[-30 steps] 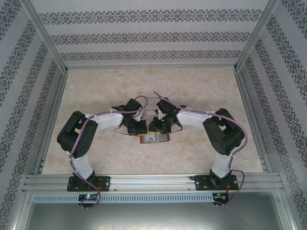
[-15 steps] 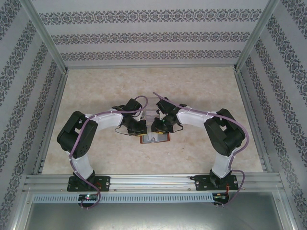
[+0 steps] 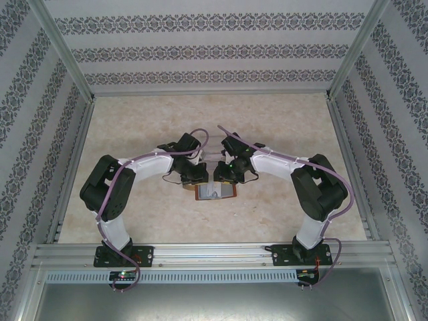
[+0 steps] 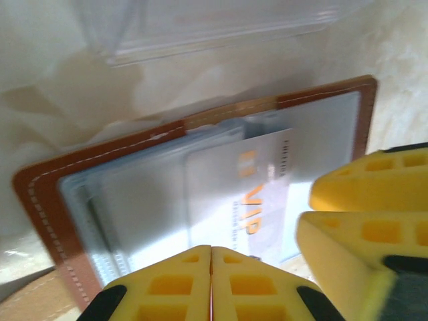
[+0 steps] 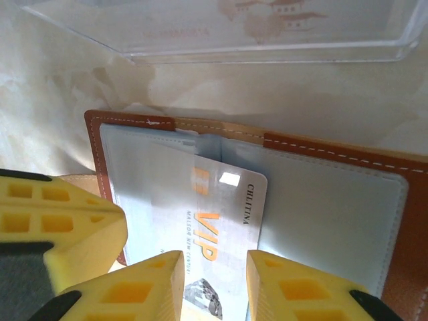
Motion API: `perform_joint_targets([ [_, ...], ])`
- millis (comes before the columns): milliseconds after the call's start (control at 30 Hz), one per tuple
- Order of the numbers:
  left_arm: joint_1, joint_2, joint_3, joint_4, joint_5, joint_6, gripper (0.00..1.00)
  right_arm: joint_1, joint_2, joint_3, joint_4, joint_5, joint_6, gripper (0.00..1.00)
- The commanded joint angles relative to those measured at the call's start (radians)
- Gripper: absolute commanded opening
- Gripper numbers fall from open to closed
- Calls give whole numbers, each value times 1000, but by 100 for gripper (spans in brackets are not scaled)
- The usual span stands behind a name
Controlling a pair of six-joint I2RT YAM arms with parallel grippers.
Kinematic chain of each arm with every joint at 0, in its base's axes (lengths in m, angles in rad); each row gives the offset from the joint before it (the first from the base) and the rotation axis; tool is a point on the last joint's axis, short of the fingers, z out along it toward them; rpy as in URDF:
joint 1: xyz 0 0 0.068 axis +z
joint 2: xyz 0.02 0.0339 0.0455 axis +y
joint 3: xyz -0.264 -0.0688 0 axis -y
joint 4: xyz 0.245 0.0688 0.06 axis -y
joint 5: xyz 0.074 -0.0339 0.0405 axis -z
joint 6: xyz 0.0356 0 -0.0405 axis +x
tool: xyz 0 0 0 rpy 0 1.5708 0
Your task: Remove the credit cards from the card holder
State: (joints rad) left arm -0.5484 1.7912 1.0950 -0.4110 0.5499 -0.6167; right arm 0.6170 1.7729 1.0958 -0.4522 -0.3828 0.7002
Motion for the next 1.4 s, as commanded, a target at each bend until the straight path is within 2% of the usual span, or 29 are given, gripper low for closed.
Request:
perform_joint_targets([
  [0, -23, -4, 31, -41, 5, 18, 8, -10, -18, -16, -3, -5, -7, 30],
  [200, -35, 39, 44, -47, 15, 26, 8, -10, -2, -27, 15, -25, -7, 30],
  [400, -36, 75, 34, -81, -21, 49, 8, -11, 18, -37, 34, -39, -3, 30],
  [867, -36, 102, 11, -75, -28, 54, 8, -19, 37, -58, 56, -50, -1, 31],
  [1367, -36, 106, 7, -64, -26, 48, 8, -32, -6, -117, 206, -174, 63, 26],
])
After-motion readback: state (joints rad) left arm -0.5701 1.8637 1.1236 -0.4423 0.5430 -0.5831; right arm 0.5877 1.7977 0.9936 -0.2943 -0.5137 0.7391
